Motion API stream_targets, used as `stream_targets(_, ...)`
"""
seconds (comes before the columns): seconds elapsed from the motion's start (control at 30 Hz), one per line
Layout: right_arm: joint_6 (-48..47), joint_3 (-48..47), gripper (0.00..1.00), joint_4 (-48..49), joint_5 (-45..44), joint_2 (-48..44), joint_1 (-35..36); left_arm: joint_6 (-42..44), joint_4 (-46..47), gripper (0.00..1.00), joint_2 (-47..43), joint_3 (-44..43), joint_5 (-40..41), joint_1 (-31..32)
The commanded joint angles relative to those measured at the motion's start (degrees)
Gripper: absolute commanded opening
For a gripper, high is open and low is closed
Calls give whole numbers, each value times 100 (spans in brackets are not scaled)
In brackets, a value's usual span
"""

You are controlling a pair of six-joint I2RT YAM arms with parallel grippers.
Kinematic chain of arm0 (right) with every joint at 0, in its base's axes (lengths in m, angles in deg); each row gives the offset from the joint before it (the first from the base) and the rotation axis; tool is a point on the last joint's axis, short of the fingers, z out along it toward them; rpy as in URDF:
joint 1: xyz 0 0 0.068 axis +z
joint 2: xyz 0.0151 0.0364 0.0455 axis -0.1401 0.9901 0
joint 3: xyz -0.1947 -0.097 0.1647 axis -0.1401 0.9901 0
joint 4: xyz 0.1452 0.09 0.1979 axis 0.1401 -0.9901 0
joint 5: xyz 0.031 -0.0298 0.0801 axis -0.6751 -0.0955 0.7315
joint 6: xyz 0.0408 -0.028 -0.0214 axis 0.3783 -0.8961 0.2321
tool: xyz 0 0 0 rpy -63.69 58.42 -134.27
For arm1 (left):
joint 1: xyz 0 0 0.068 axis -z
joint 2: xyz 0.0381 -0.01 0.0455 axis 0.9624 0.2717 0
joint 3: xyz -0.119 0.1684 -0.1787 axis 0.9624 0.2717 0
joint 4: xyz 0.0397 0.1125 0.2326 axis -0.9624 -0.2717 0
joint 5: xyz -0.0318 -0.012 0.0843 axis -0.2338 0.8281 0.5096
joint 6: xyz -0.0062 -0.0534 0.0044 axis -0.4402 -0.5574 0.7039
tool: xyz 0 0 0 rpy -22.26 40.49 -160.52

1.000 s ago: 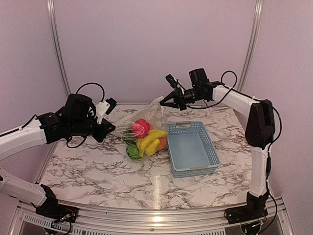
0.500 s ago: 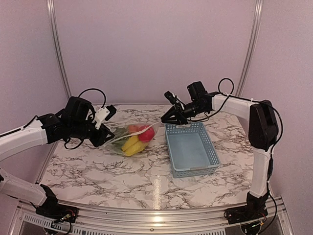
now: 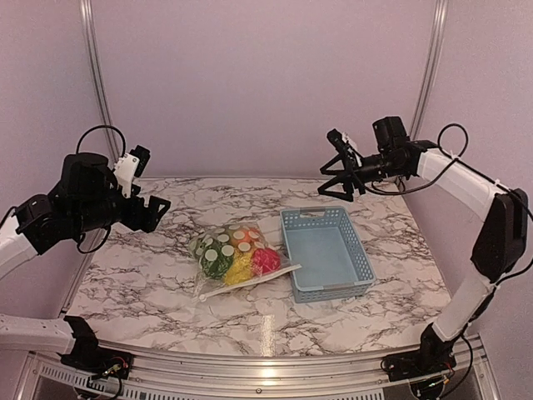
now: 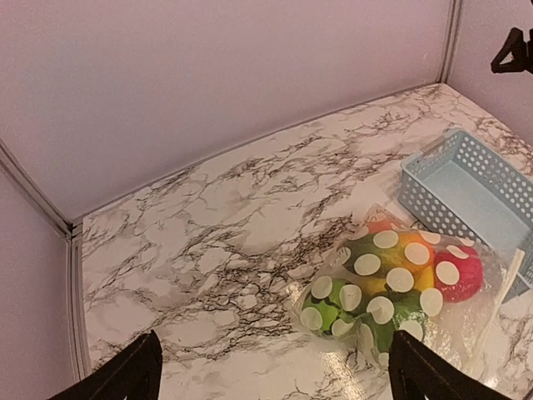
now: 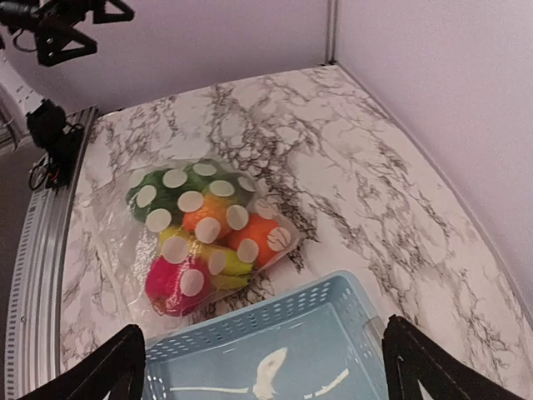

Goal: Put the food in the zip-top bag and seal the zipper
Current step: Reset both arms

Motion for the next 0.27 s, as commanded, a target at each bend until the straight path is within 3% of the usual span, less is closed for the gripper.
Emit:
stream_targets(0.0,2369,642,99,2053,-1485,-538,-1068,-645,90,99,470,-259,2140,-31)
stream_targets(0.07,2705,841,99,2574,-1606,-832,-1527,-769,163,99,679,-383,2461,-62)
stream_targets(0.17,2822,949,99,2861,-3065,-1132,-1543,-825,502,99,843,-413,2530,-75)
stream_targets(0.23,2562,1021,98,2795,-3277,-1223,-1542,-923,751,99,858,-351,2475,-71)
